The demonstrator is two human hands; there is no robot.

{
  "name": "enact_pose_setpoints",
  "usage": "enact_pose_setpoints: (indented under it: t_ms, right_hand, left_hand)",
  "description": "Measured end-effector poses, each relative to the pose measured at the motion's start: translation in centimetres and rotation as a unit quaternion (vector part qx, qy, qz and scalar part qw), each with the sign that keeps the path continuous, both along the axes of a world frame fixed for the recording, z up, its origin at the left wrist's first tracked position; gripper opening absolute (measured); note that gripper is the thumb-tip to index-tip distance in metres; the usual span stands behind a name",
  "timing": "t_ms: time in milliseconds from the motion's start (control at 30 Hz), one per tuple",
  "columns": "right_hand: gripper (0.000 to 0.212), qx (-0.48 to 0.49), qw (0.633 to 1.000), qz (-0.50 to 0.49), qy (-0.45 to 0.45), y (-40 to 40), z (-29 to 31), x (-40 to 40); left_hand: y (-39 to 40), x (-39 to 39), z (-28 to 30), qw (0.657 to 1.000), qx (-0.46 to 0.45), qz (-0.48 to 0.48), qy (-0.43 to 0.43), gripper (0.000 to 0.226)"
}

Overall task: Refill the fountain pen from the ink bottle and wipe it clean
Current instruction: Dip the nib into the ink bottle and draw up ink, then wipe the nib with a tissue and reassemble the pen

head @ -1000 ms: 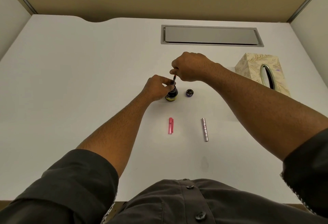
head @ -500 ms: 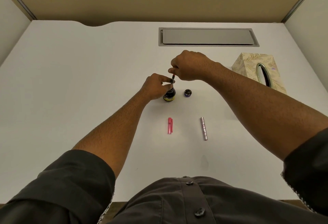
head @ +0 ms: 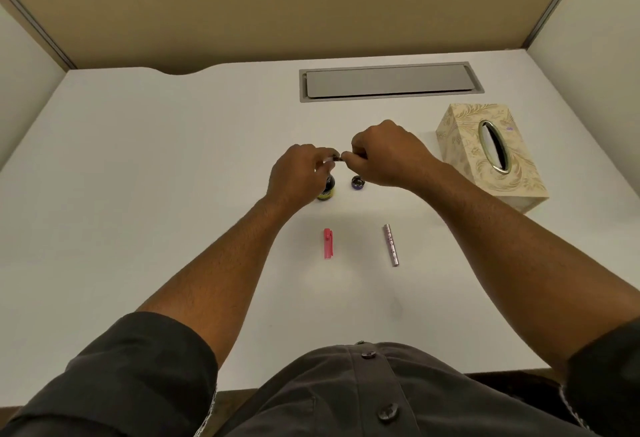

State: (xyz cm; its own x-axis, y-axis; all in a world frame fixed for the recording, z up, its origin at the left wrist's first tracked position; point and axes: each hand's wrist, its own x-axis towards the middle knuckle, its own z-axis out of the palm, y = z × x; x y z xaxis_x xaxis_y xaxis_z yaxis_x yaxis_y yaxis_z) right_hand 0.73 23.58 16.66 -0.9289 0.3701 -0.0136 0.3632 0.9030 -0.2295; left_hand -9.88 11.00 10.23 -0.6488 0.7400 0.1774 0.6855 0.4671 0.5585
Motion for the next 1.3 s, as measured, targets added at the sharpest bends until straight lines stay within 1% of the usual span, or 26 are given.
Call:
enact_pose_setpoints:
  t_ms: [100,267,367,433,500,633,767,867,1067,1200,1300]
  right_hand:
    - [0.037,-0.026,0.999,-0.021,0.011,-0.7,-1.0,2.4]
    - [0.038,-0.084,0.995,-0.049,0.03,-2.2,-3.0,6.0]
    - [0.037,-0.127,0.989,-0.078,0.021,-3.1,-4.6,7.7]
    - [0.037,-0.145,0.985,-0.093,0.025,-3.7,-5.4,8.6]
    - [0.036,-0.168,0.979,-0.107,0.037,-4.2,-6.0,9.3]
    - [0.036,-0.201,0.971,-0.122,0.05,-5.0,-7.1,10.3]
    - [0.035,-0.236,0.964,-0.12,0.035,-5.5,-7.9,11.1]
    - [0.033,-0.261,0.959,-0.112,0.024,-6.1,-8.4,11.7]
    - [0.031,-0.316,0.942,-0.107,0.015,-7.1,-9.4,12.6]
    - [0.032,-0.326,0.939,-0.107,0.02,-7.2,-9.9,12.9]
    - [0.033,-0.317,0.942,-0.105,0.021,-7.0,-10.4,13.1]
  left_hand:
    - [-0.4,1.5,0.2,1.0,0.007,-0.013,0.017,0.028]
    - [-0.8,4.0,0.1,0.998,0.051,-0.036,-0.014,0.029]
    - [-1.1,5.5,-0.1,0.995,0.079,-0.052,-0.029,0.028]
    - [-1.3,6.6,-0.2,0.993,0.095,-0.046,-0.055,0.027]
    - [-1.4,7.7,-0.5,0.986,0.111,-0.023,-0.119,0.027]
    - [-1.8,9.2,-0.9,0.948,0.143,0.031,-0.284,0.025]
    - [-2.6,10.2,-1.4,0.911,0.159,0.06,-0.376,0.016]
    - [-3.2,10.6,-1.8,0.891,0.158,0.073,-0.42,0.012]
    - [-3.6,11.4,-2.3,0.844,0.156,0.124,-0.498,0.011]
    - [-3.4,11.6,-2.7,0.82,0.153,0.136,-0.535,0.014]
    - [-3.2,11.7,-3.1,0.81,0.148,0.133,-0.552,0.016]
